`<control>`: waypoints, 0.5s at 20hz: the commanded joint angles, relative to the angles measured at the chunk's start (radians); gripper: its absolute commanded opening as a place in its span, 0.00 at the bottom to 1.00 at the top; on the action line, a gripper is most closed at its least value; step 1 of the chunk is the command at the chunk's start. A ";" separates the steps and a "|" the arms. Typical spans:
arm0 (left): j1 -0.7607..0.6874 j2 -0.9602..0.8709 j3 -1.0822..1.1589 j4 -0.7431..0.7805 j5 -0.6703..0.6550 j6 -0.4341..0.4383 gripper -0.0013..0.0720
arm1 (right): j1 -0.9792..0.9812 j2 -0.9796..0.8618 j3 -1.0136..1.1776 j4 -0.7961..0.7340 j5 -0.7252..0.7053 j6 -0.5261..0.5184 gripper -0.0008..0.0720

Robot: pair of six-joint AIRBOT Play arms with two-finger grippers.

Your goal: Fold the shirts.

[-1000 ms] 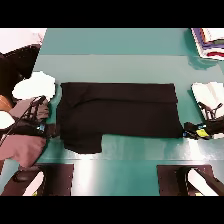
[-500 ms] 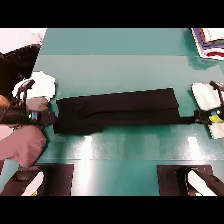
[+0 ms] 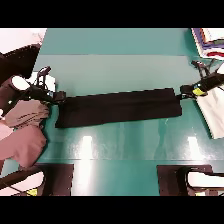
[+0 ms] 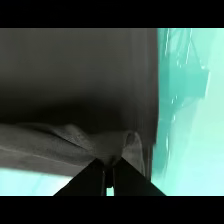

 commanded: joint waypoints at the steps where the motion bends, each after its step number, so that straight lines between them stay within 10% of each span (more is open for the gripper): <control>1: 0.002 -0.061 0.030 -0.005 0.075 -0.004 0.79 | -0.007 -0.134 0.130 0.125 -0.004 -0.050 0.26; 2: 0.002 -0.061 0.044 -0.005 0.064 -0.013 0.79 | -0.021 -0.153 0.153 0.185 0.004 -0.065 0.49; 4: 0.001 -0.061 0.090 -0.006 -0.019 -0.013 0.74 | -0.062 -0.167 0.175 0.280 0.053 -0.118 0.59; 7: 0.001 -0.061 0.146 -0.028 -0.165 -0.011 0.05 | -0.166 -0.163 0.172 0.300 0.158 -0.148 0.59; 10: -0.011 -0.061 0.149 -0.109 -0.184 -0.011 0.05 | -0.275 -0.163 0.106 0.303 0.175 -0.150 0.78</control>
